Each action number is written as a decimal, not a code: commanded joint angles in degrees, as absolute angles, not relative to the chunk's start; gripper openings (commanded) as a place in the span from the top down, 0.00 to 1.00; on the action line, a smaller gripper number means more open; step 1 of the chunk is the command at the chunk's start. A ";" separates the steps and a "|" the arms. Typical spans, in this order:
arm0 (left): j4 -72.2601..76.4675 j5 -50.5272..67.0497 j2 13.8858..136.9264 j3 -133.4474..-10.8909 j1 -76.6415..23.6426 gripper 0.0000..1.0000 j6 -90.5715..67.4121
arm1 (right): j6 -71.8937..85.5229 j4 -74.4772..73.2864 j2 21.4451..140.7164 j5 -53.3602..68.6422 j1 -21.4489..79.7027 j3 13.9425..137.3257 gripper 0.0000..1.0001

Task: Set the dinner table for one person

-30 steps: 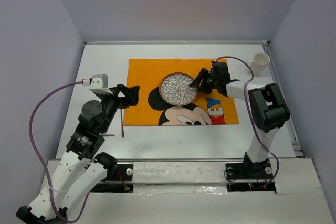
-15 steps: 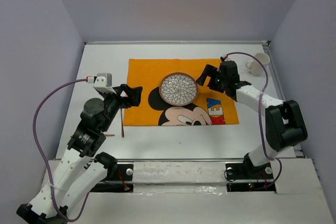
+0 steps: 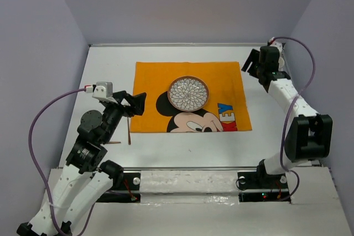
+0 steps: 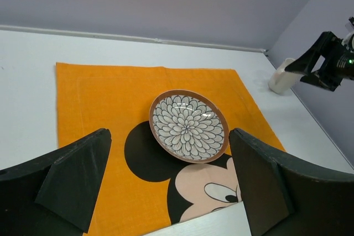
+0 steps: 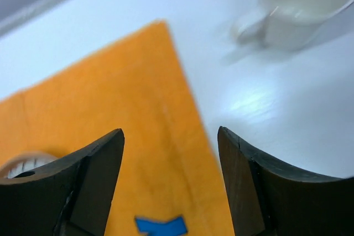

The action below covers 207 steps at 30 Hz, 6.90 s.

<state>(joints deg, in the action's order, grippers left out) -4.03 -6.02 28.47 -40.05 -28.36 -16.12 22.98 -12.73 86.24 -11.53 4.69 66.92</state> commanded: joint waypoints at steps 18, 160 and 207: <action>-1.05 -0.26 24.78 -38.94 -26.54 0.01 -13.71 | 7.47 -26.98 121.27 -28.74 -4.75 111.09 0.35; -13.97 -12.91 77.28 -43.40 -3.78 1.00 -21.55 | 26.28 3.95 62.75 8.35 27.33 41.75 0.34; -10.46 -19.07 108.71 -74.88 -21.80 1.00 -16.35 | 29.18 2.20 59.06 5.19 27.33 37.79 0.34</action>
